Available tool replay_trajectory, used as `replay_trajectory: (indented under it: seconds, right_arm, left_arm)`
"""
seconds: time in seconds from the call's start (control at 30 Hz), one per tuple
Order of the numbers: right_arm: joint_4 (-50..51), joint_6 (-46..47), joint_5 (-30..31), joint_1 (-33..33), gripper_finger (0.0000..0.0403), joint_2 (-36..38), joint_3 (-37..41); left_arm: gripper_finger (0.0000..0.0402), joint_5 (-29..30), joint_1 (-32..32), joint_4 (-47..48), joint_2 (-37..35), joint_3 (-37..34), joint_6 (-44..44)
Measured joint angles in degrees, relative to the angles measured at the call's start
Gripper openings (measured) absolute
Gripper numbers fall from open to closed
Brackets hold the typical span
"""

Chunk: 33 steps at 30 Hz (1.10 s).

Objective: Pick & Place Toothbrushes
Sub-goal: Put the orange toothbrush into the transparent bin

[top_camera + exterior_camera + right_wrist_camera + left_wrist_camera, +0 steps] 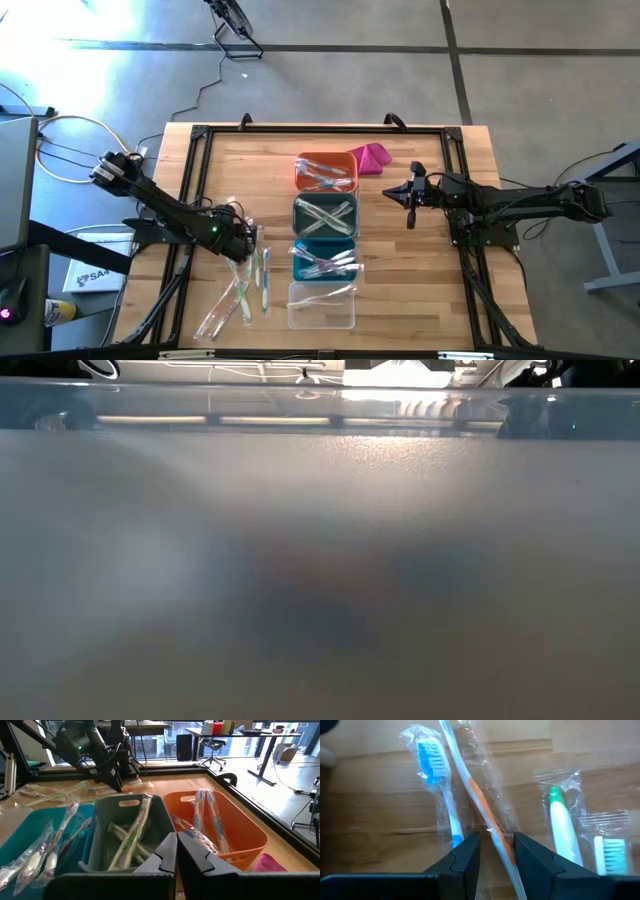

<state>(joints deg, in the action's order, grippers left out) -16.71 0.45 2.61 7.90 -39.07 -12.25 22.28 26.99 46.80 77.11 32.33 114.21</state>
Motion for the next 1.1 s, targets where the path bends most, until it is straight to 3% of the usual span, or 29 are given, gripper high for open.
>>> replay_trajectory:
  seconds: [0.47,0.83,1.1]
  right_arm:
    - [0.1,0.0,0.0,0.0,0.0004,0.0,0.0]
    - [0.1,0.0,0.0,0.0,0.0004,0.0,0.0]
    - [0.2,0.0,0.0,0.0,0.0004,0.0,0.0]
  left_arm:
    - [0.0116,-0.1,0.0,0.7,0.0,0.0,-0.6]
    - [0.0116,0.6,0.0,13.1,-0.6,7.1,-1.9]
    - [0.0116,1.2,0.0,10.7,0.1,7.2,-0.8]
